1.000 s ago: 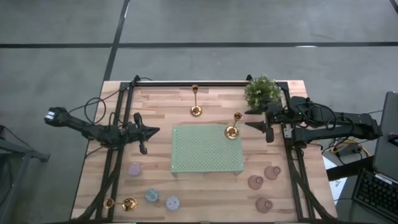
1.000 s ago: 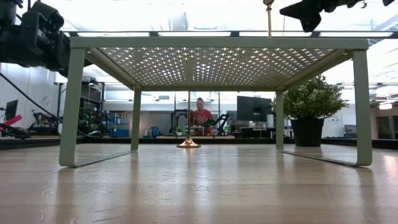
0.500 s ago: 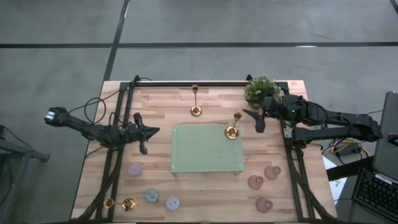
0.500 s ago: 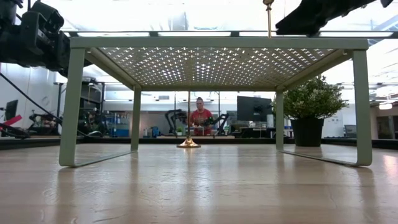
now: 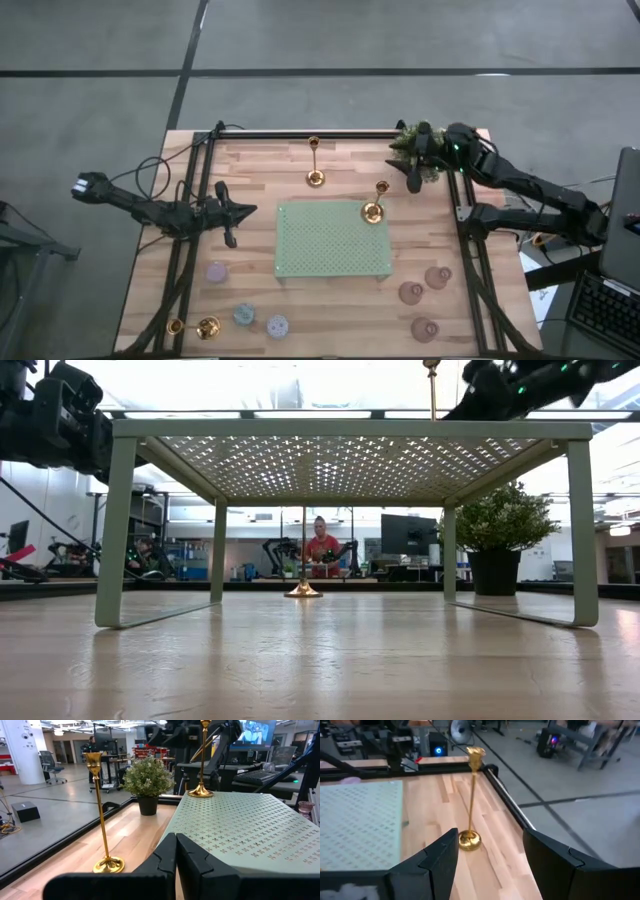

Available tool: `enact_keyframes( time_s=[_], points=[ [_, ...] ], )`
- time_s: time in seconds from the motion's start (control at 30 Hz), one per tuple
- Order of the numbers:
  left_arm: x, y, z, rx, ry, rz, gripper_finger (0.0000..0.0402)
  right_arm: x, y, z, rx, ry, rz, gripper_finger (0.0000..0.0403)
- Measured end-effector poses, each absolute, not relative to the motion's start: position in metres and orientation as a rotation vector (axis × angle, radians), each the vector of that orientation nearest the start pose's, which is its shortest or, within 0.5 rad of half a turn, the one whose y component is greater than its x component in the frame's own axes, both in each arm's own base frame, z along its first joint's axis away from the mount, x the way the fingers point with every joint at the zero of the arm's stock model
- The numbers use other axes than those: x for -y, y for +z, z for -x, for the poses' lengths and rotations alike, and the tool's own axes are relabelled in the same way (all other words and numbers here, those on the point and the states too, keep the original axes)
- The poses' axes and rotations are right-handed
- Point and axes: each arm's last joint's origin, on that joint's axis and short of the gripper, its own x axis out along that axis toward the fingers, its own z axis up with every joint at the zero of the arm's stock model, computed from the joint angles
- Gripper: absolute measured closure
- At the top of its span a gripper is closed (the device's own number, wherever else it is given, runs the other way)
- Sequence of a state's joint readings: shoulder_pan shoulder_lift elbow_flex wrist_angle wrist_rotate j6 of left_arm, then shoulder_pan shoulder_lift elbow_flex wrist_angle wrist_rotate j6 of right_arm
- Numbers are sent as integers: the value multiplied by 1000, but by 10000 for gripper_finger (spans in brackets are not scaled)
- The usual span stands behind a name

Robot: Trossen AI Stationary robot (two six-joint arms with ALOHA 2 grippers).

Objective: Pick & Place candle stick holders
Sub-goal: Put the top gold candle holder on the shelf

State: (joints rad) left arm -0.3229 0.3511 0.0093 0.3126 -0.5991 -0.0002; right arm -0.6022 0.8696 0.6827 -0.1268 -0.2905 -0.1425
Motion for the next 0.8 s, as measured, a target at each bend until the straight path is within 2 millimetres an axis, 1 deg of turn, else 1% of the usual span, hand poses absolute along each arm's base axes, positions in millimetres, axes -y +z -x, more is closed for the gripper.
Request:
enact_keyframes(
  time_s=[0.13,0.3,0.47,0.7,0.8],
  points=[
    [21,166,-114,-26,276,-13,389,122,276,-172,-334,-251,-30,188],
    [21,166,-114,-26,277,-13,389,140,262,-182,-360,-281,-68,183],
    [21,166,-114,-27,276,-13,389,150,254,-193,-333,-292,-92,163],
    [21,166,-114,-26,276,-13,389,163,250,-209,-345,-285,-129,126],
    [21,166,-114,-26,276,-13,389,168,244,-218,-357,-263,-138,113]
  ],
)
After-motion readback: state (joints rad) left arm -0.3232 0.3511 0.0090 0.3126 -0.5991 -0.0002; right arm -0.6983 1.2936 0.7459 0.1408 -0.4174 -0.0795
